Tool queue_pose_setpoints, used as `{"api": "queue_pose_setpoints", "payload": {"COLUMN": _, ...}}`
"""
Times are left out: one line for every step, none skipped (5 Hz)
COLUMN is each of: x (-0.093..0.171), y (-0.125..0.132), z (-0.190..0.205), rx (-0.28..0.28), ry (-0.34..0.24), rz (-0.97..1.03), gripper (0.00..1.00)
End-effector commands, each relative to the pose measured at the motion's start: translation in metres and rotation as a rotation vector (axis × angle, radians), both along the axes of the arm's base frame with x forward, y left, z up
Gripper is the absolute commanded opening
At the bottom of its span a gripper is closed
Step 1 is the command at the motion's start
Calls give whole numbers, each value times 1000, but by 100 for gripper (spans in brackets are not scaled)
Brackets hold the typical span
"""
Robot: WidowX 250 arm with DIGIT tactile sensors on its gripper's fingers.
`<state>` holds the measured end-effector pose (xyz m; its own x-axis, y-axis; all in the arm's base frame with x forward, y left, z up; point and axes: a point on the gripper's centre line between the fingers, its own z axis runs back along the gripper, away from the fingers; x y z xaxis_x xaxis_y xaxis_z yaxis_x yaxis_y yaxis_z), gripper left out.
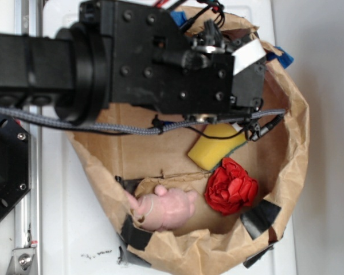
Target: Grab the white paper.
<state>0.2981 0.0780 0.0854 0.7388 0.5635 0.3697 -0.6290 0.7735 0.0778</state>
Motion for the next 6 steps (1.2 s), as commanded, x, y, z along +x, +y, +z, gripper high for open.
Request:
{"api": "queue_pose_setpoints", "payload": {"x": -10, "y": 23, "z": 14, "rx": 46, "ry": -74, "rz": 44, "gripper": 100}}
{"api": "queue_pose_setpoints", "payload": {"x": -13, "y": 29, "z": 2, "rx": 51, "ry": -49, "rz": 39, "gripper": 100}}
{"api": "queue_pose_setpoints", "payload": {"x": -5, "y": 36, "z": -8, "rx": 46, "ry": -26, "rz": 44, "gripper": 100}}
{"api": "queue_pose_setpoints", "payload": {"x": 6, "y": 43, "z": -26, "rx": 40, "ry": 43, "rz": 41, "gripper": 100}}
{"api": "queue_pose_setpoints", "payload": {"x": 8, "y": 36, "z": -30, "rx": 42, "ry": 56, "rz": 6, "gripper": 100}}
{"api": "queue_pose_setpoints", "payload": {"x": 8, "y": 32, "z": -33, "rx": 47, "ry": 68, "rz": -13, "gripper": 100}}
